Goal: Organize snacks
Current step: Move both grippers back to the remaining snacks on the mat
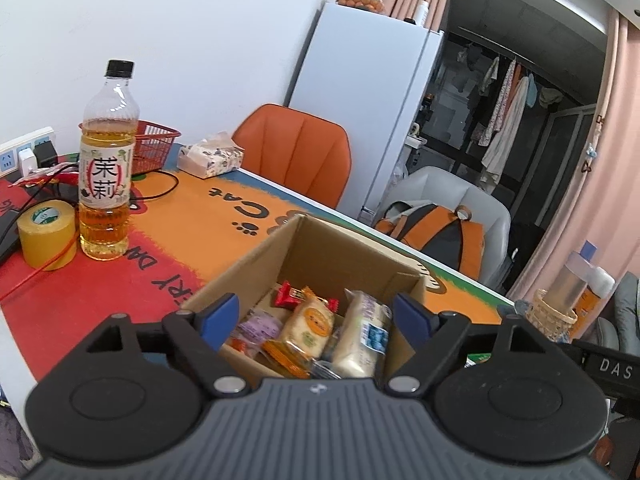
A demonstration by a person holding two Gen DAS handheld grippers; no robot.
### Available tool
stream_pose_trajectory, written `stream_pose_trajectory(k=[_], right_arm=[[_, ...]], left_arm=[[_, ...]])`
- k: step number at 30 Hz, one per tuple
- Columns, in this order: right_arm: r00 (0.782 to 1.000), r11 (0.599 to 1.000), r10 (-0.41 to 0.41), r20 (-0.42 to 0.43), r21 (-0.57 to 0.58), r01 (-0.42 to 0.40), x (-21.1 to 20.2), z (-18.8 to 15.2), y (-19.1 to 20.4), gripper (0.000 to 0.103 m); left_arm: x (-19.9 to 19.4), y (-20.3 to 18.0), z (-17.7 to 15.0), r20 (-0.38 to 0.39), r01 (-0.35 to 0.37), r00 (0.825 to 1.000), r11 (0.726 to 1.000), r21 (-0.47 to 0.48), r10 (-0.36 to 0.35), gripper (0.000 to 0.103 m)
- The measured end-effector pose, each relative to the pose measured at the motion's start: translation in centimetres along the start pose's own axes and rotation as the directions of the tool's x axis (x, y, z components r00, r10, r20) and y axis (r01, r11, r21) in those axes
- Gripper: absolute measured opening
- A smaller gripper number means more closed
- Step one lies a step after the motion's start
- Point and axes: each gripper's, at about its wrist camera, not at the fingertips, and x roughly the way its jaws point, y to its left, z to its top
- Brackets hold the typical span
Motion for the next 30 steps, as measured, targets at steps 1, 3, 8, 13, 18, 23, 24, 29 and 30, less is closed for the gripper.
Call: stream_pose_trajectory(k=[1, 3, 8, 13, 18, 23, 24, 29, 30], right_arm=[[1.000, 1.000, -0.006, 0.001, 0.005, 0.006, -0.2, -0.1, -0.4, 0.078], [1.000, 1.000, -0.017, 0.005, 0.016, 0.016, -0.8, -0.2, -1.2, 0.083], [0.998, 0.998, -0.051, 0.028, 0.031, 0.050, -2.2, -0.2, -3.0, 0.089], [0.995, 0.995, -0.084, 0.047, 0.061, 0.081, -3.5, -0.3, -5.1, 0.093], [0.991, 0.990, -0.116, 0.065, 0.089, 0.110, -4.5, -0.5, -7.1, 0.093], [0.987, 0.983, -0.146, 0.074, 0.122, 0.136, -5.2, -0.7, -9.3, 0.092], [0.986, 0.982, -0.152, 0.073, 0.127, 0.142, -5.3, -0.7, -9.8, 0.092], [0.982, 0.973, -0.177, 0.068, 0.159, 0.164, -5.5, -1.1, -11.9, 0.092], [0.981, 0.972, -0.183, 0.067, 0.165, 0.170, -5.5, -1.2, -12.3, 0.092]], left_arm=[[0.0, -0.2, -0.1, -0.004, 0.005, 1.000, 1.000, 0.004, -0.005, 0.085], [-0.1, -0.8, -0.4, -0.011, 0.023, 1.000, 1.000, 0.006, -0.022, 0.087], [-0.1, -2.4, -1.0, -0.036, 0.067, 0.997, 0.998, 0.017, -0.067, 0.091], [-0.1, -4.2, -1.4, -0.041, 0.098, 0.994, 0.994, 0.038, -0.097, 0.091], [0.0, -6.0, -1.8, -0.038, 0.131, 0.991, 0.989, 0.068, -0.128, 0.091], [0.4, -8.0, -2.3, -0.045, 0.162, 0.986, 0.982, 0.094, -0.158, 0.091], [0.5, -8.3, -2.4, -0.048, 0.167, 0.986, 0.981, 0.100, -0.163, 0.091], [1.2, -9.9, -3.1, -0.069, 0.191, 0.981, 0.973, 0.126, -0.183, 0.091], [1.3, -10.4, -3.3, -0.074, 0.196, 0.980, 0.972, 0.133, -0.187, 0.091]])
